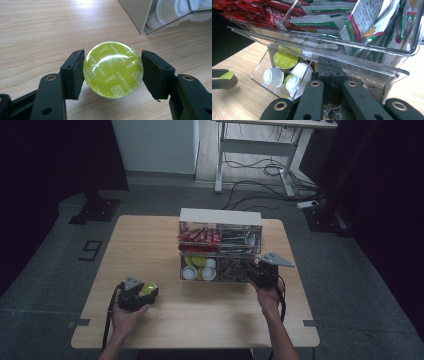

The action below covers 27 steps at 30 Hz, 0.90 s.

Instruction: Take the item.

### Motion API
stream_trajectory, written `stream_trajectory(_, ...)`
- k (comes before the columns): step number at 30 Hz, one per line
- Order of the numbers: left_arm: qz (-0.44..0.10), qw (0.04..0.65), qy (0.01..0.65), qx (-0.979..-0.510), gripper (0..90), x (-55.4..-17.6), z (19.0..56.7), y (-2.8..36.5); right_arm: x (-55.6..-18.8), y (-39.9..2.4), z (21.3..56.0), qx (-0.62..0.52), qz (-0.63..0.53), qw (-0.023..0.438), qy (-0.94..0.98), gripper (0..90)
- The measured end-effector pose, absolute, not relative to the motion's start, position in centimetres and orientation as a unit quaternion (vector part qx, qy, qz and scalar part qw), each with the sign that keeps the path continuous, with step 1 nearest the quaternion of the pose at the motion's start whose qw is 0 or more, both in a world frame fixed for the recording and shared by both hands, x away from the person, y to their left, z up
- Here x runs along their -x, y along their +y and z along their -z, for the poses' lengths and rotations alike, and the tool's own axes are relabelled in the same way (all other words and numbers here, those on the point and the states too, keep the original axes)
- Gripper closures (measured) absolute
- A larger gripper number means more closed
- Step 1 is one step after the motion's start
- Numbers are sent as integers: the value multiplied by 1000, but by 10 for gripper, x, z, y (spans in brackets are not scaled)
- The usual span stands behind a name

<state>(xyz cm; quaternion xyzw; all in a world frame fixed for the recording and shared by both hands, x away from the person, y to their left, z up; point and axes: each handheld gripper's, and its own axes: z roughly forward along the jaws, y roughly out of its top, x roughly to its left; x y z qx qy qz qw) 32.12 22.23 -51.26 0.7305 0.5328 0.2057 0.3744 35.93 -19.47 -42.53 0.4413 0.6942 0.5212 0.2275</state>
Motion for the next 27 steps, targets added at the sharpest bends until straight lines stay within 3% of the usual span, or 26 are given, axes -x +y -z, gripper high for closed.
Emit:
stream_trajectory(18, -201, 348, 530, -746, 374, -324, 527, 222, -359, -194, 427, -441, -522, 228, 694, 892)
stream_trajectory(27, -206, 367, 518, -745, 262, -320, 518, 223, -359, -195, 427, -440, -521, 227, 695, 892)
